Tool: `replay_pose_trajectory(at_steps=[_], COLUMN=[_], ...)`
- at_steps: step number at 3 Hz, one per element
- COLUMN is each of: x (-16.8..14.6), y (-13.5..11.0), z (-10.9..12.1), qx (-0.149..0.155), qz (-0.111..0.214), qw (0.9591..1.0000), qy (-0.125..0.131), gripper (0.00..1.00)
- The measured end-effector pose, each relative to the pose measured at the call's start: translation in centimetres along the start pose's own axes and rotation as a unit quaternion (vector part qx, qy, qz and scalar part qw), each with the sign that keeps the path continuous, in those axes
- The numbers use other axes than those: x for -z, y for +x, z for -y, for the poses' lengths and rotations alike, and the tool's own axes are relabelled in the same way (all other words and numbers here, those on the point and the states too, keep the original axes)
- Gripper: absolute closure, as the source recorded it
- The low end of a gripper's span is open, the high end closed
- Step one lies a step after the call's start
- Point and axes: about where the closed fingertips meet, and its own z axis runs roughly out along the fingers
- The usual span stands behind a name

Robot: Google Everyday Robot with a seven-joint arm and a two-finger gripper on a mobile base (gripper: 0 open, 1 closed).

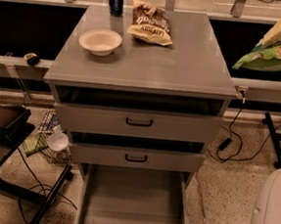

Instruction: Place green rice chip bag into bottom drawer

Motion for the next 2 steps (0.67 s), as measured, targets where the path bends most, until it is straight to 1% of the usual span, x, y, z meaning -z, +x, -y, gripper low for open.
replay_pose_trajectory(at_steps=[1, 2], x=[-0.6, -5.4], y=[0.0, 4.0], z=[-0.3, 2.8], qx=[0.002, -0.036], qz=[0.006, -0.041], qw=[1.0, 0.9984], qy=[-0.002, 0.014], gripper=[1.0, 1.0])
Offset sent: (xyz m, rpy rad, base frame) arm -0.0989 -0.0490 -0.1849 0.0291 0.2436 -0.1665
